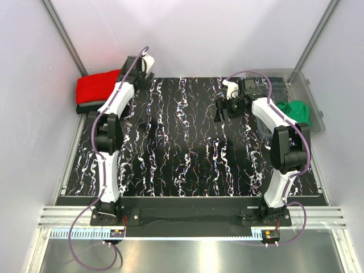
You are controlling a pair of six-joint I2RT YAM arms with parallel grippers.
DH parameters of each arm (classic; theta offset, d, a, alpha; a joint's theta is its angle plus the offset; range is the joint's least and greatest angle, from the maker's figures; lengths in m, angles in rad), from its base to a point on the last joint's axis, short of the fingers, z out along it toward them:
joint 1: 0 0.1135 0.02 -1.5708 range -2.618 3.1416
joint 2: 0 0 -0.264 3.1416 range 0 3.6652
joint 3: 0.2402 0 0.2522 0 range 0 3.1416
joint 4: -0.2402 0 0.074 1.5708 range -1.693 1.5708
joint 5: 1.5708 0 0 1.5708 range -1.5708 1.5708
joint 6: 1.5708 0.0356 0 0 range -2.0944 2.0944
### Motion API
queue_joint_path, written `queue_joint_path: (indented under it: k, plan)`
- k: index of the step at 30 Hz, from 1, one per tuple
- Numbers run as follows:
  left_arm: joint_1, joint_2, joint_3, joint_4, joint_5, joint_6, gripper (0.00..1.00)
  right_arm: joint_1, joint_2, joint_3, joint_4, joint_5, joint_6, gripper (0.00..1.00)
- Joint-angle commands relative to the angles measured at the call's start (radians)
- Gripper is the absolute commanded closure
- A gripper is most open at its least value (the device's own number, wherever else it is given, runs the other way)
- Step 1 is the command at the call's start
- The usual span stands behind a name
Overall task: Fold and stack the t-shirts
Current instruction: Neatly place the folded tshirt to the corner, then reset both grippers
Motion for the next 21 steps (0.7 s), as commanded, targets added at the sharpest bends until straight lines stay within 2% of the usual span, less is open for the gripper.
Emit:
queue_joint_path:
  k: [1, 3, 6, 9, 10, 11, 15, 21]
  plan:
    - [0.014, -0.166, -0.004, -0.154, 0.308, -0.391, 0.01, 0.014, -0.065, 0.054, 0.026, 0.062, -0.055, 0.06]
    - [0.014, -0.224, -0.063, -0.146, 0.425, -0.511, 0.01, 0.012, -0.078, 0.069, 0.023, 0.062, -0.058, 0.05]
    - [0.016, -0.229, -0.113, -0.149, 0.647, -0.594, 0.01, 0.012, -0.094, 0.092, 0.021, 0.068, -0.049, 0.02]
    - [0.016, -0.188, -0.081, -0.198, 0.703, -0.653, 0.01, 0.012, -0.091, 0.121, 0.029, 0.082, -0.026, 0.0]
    - [0.014, -0.18, -0.039, -0.256, 0.733, -0.669, 0.01, 0.014, -0.083, 0.132, 0.049, 0.107, 0.043, 0.0]
    - [0.01, -0.181, -0.038, -0.267, 0.741, -0.667, 0.01, 0.015, -0.062, 0.143, 0.064, 0.19, 0.091, 0.0]
    - [-0.045, -0.261, -0.095, -0.266, 0.614, -0.504, 0.01, 0.015, 0.004, 0.224, 0.093, 0.315, 0.226, 0.0]
    - [-0.079, -0.229, -0.051, -0.274, 0.551, -0.527, 0.01, 0.017, 0.063, 0.268, 0.092, 0.377, 0.259, 0.0]
